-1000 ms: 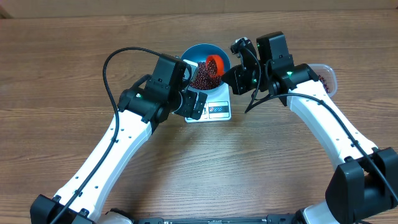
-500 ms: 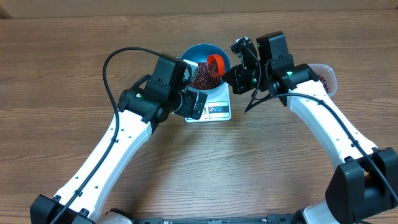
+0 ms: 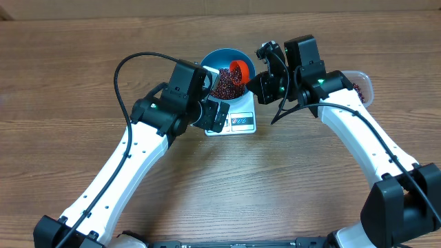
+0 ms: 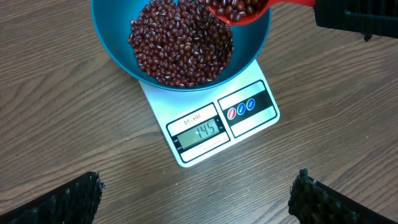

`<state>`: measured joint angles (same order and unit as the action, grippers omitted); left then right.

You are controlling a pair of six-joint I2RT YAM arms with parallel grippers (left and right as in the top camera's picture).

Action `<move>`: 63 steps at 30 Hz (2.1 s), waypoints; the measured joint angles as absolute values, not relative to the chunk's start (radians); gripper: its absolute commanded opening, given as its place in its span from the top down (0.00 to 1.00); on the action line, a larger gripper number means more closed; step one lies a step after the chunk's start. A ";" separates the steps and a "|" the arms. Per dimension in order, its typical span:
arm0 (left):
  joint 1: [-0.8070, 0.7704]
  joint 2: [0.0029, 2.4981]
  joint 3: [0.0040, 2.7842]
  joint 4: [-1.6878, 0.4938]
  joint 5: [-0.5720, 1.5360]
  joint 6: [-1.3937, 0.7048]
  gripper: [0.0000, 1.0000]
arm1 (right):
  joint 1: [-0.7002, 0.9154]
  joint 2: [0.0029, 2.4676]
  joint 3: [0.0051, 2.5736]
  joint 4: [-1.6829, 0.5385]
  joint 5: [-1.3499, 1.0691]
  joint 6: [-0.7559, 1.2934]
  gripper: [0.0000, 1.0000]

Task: Scoop item into bowl and weigh 150g on scale
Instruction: 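Shake the tilted red scoop gently over the teal bowl with the right gripper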

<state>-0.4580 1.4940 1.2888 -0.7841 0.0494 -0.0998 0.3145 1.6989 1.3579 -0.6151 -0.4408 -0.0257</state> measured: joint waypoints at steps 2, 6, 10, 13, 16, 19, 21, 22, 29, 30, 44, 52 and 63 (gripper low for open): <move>-0.458 1.494 1.289 -0.785 0.049 -0.100 0.00 | 0.315 1.699 1.357 -0.616 -0.440 -0.026 0.96; -0.458 1.494 1.289 -0.785 0.049 -0.100 0.00 | 0.315 1.699 1.358 -0.615 -0.441 -0.026 0.97; -0.458 1.494 1.289 -0.785 0.049 -0.100 0.00 | 0.315 1.699 1.358 -0.617 -0.440 -0.027 0.96; -0.458 1.494 1.289 -0.784 0.049 -0.100 0.00 | 0.315 1.699 1.357 -0.616 -0.440 -0.026 0.96; -0.458 1.494 1.289 -0.784 0.049 -0.100 0.00 | 0.315 1.699 1.357 -0.617 -0.440 -0.026 0.96; -0.458 1.494 1.289 -0.784 0.049 -0.100 0.00 | 0.315 1.699 1.358 -0.617 -0.441 -0.026 0.96; -0.458 1.494 1.289 -0.785 0.049 -0.100 0.00 | 0.315 1.699 1.358 -0.617 -0.441 -0.026 0.96; -0.458 1.494 1.289 -0.785 0.049 -0.100 0.00 | 0.315 1.699 1.357 -0.618 -0.442 -0.028 0.97; -0.458 1.494 1.289 -0.784 0.049 -0.100 0.00 | 0.315 1.699 1.358 -0.634 -0.479 -0.087 0.96; -0.458 1.494 1.289 -0.784 0.049 -0.100 0.00 | 0.315 1.699 1.358 -0.630 -0.469 -0.080 0.96; -0.458 1.494 1.289 -0.785 0.049 -0.100 0.00 | 0.314 1.699 1.357 -0.628 -0.441 -0.056 0.96; -0.458 1.494 1.289 -0.785 0.049 -0.100 0.00 | 0.314 1.699 1.357 -0.629 -0.441 -0.056 0.96; -0.458 1.494 1.289 -0.785 0.049 -0.100 0.01 | 0.314 1.699 1.358 -0.628 -0.440 -0.056 0.97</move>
